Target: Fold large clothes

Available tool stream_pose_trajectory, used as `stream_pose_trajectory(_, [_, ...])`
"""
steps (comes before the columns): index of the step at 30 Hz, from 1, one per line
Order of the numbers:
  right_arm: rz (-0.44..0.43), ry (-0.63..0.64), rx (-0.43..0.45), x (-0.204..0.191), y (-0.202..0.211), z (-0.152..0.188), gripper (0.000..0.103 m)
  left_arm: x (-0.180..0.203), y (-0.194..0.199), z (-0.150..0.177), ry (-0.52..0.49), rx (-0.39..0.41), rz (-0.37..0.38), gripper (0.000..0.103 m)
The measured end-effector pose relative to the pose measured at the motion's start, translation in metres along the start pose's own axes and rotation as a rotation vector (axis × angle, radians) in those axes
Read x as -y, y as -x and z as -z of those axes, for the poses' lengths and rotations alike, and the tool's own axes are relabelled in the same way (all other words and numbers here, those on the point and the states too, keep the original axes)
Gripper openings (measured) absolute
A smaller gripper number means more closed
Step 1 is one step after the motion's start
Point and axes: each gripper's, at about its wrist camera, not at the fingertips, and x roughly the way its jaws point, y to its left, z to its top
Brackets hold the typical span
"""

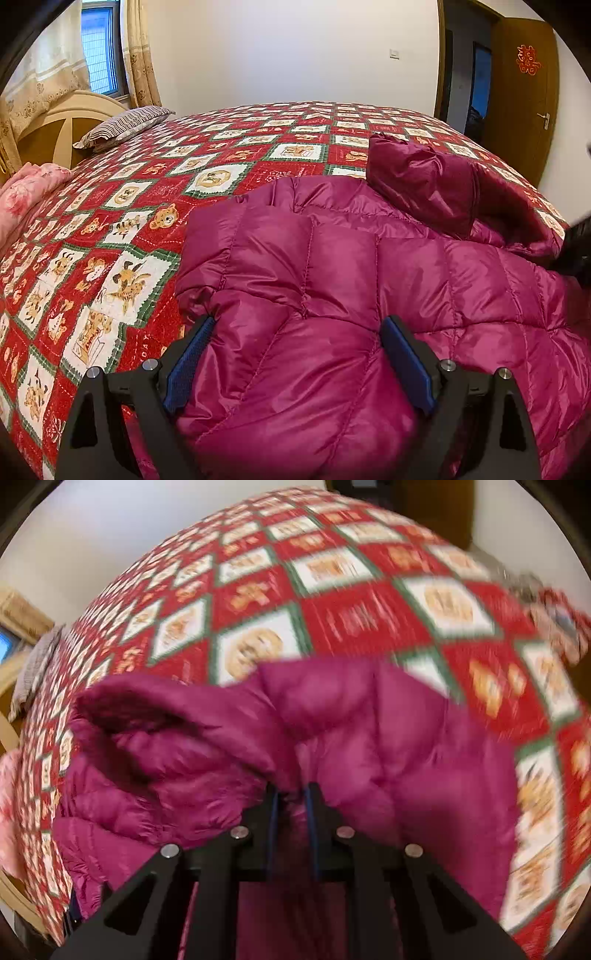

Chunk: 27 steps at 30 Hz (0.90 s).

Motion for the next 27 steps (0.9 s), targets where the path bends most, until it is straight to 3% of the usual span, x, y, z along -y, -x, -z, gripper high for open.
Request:
stream_pose_trajectory(4, [-0.018, 0.044, 0.161, 0.004, 0.000, 0.018, 0.008, -0.005, 0.005, -0.002, 0.007, -0.002, 0.036, 0.091])
stream_pose_trajectory(7, [0.069, 0.208, 0.331, -0.013, 0.001, 0.046, 0.011, -0.013, 0.023, -0.015, 0.026, 0.016, 0.100, 0.091])
stream_pose_trajectory(8, [0.085, 0.222, 0.349, -0.016, 0.002, 0.049, 0.011, -0.016, 0.032, -0.024, 0.048, 0.035, 0.129, 0.091])
stream_pose_trajectory(13, [0.098, 0.226, 0.361, -0.018, 0.000, 0.046, 0.011, -0.006, 0.046, -0.086, 0.075, 0.108, 0.192, 0.091])
stream_pose_trajectory(16, [0.086, 0.219, 0.369, -0.015, 0.000, 0.048, 0.011, 0.032, 0.018, -0.117, -0.011, 0.050, 0.194, 0.091])
stream_pose_trajectory(19, [0.074, 0.212, 0.376, -0.013, 0.000, 0.049, 0.011, 0.077, -0.020, -0.128, -0.093, -0.050, 0.199, 0.091])
stream_pose_trajectory(23, [0.053, 0.201, 0.382, -0.011, 0.001, 0.049, 0.011, 0.112, -0.056, -0.127, -0.146, -0.122, 0.111, 0.090])
stream_pose_trajectory(24, [0.046, 0.196, 0.382, -0.010, 0.001, 0.050, 0.011, 0.113, -0.063, -0.126, -0.158, -0.125, 0.079, 0.085])
stream_pose_trajectory(26, [0.034, 0.189, 0.381, -0.008, 0.001, 0.049, 0.011, 0.106, -0.065, -0.120, -0.180, -0.130, 0.058, 0.034])
stream_pose_trajectory(27, [0.031, 0.187, 0.382, -0.008, 0.001, 0.050, 0.011, 0.099, -0.066, -0.118, -0.181, -0.144, 0.081, 0.027])
